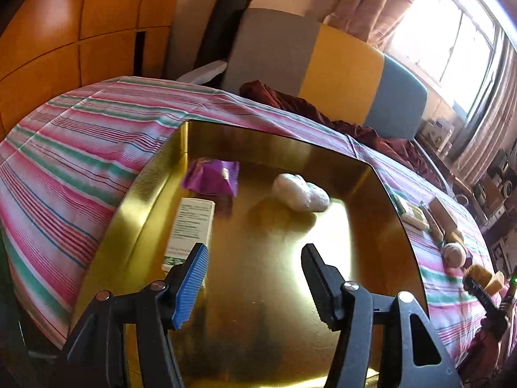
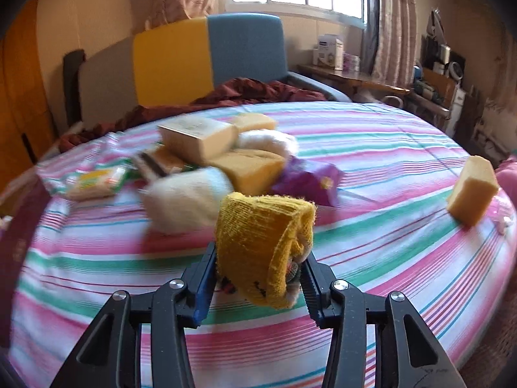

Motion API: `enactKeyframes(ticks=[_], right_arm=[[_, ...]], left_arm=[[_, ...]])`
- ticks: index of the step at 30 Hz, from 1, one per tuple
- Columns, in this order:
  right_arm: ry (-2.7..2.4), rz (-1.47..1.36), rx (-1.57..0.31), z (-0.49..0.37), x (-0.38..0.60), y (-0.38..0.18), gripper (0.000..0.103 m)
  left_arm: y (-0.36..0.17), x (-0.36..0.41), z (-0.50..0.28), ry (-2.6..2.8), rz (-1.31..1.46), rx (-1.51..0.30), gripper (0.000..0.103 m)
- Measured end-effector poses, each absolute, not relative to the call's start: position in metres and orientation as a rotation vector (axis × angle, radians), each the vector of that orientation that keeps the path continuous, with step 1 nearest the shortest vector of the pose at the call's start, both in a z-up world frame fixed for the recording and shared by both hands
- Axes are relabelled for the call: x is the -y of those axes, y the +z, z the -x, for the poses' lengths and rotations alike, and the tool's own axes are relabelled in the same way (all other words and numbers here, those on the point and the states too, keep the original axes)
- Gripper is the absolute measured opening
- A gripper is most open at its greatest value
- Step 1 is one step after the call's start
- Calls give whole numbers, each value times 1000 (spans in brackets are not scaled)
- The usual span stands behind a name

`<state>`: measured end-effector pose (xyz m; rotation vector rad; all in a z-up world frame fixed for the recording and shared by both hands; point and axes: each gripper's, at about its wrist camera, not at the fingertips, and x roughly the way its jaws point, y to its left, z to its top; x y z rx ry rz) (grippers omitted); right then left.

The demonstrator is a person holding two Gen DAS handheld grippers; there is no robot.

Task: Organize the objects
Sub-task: 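Carry the yellow knit sock into the gold tray and open the right gripper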

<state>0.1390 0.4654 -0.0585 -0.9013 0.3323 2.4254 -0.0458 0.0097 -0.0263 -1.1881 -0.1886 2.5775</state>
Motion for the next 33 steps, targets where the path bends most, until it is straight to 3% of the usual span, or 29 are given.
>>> enactKeyframes(ticks=[9,17,25,29,33], right_arm=[[2730,930,-356,-101,-378,-17,48],[3049,1062,-244,-47,-265,20,48],[3026,1544,-195,28,-175,-5,48],[2995,1652,-231,54,-152,-18,48],[2968,1706,-246,77,-133,-26,55]], left_arm=[[-20,3,46,2625,1196,240,61],[-5,35,55,2703,1162,345,61],[-3,49,63,2721,1206,389,61],[-1,55,64,2728,1200,417,61],[-2,58,65,2722,1206,445,61]])
